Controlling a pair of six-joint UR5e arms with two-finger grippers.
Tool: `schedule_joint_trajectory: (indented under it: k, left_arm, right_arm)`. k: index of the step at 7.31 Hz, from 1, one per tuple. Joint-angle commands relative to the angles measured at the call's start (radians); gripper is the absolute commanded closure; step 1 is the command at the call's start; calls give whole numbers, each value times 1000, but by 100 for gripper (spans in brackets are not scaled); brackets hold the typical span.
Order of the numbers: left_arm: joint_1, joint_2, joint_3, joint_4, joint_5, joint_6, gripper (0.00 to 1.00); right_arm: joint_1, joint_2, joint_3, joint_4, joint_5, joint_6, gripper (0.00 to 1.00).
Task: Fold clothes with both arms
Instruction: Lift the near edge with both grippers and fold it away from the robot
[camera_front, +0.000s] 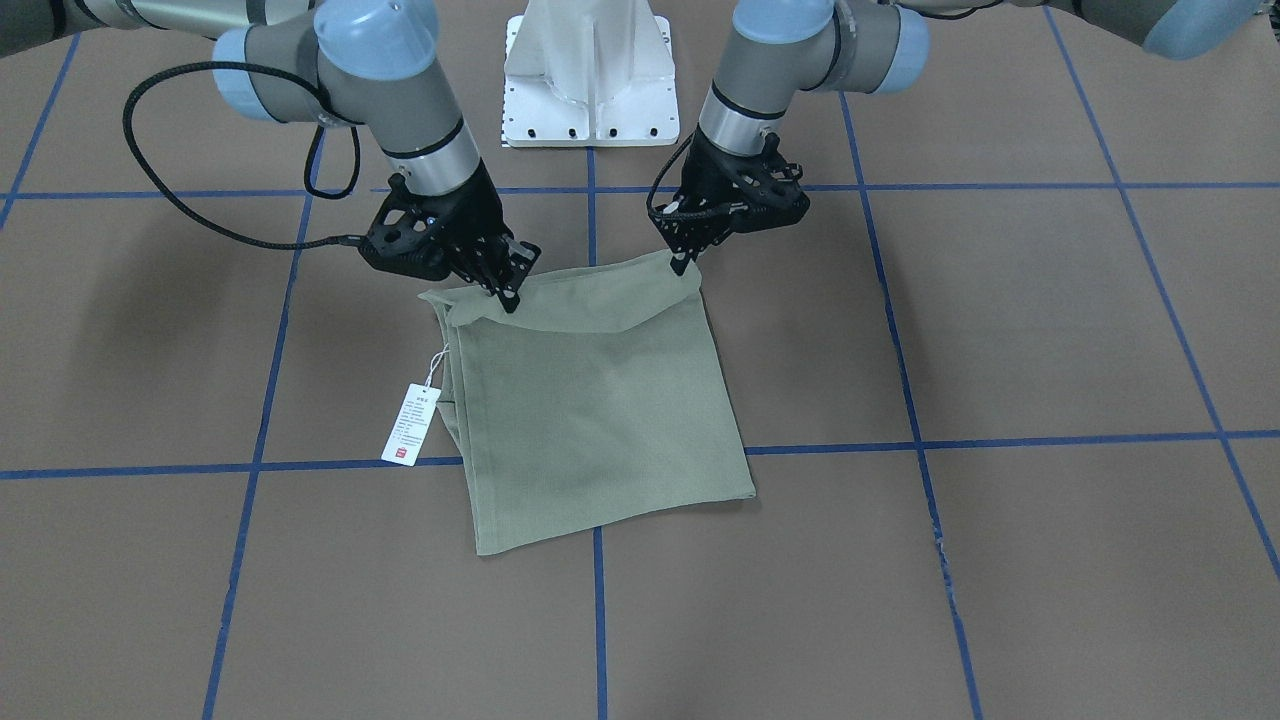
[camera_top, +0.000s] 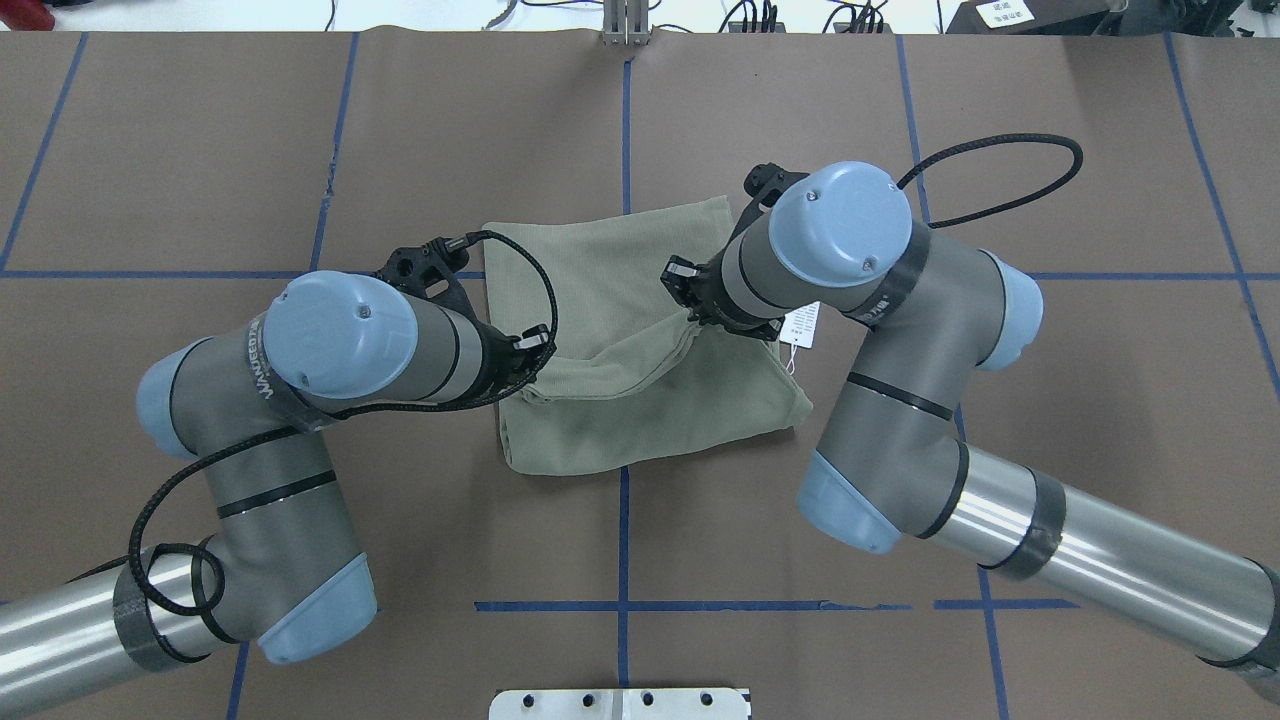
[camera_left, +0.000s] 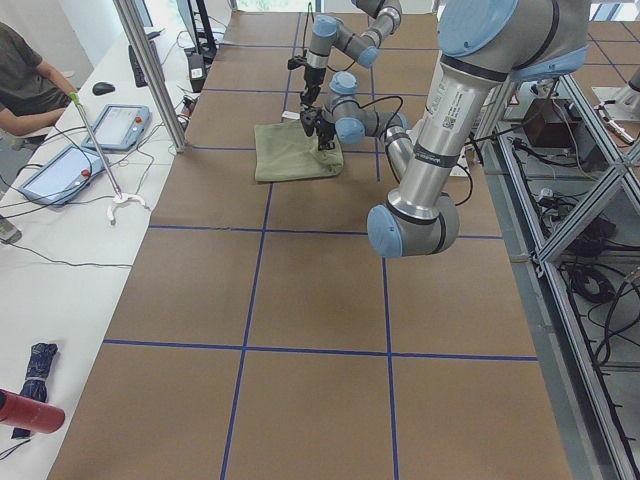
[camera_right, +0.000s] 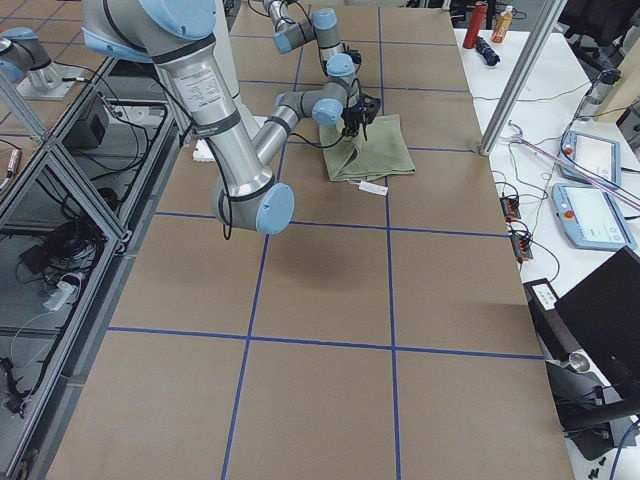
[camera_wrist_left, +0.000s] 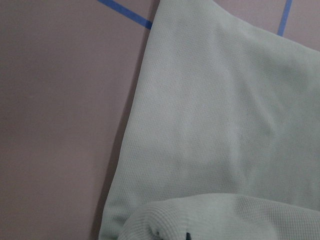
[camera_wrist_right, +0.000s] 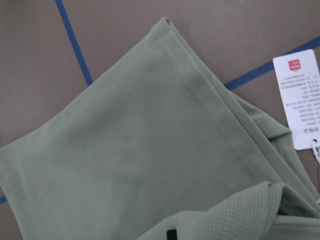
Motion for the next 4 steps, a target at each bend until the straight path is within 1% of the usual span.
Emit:
schedule_joint_trajectory:
  k: [1,3,4]
  left_arm:
    - [-53,-39,66,-30,-1,11,100]
    - [-96,-75,156,-85,-1,12,100]
    - [-110,-112,213,-93,-1,11,100]
  right_arm:
    - [33,84,-127,25,21,-5,100]
    - [56,141,-206,25,31,-5,100]
    - [62,167,-260,26,37,-5,100]
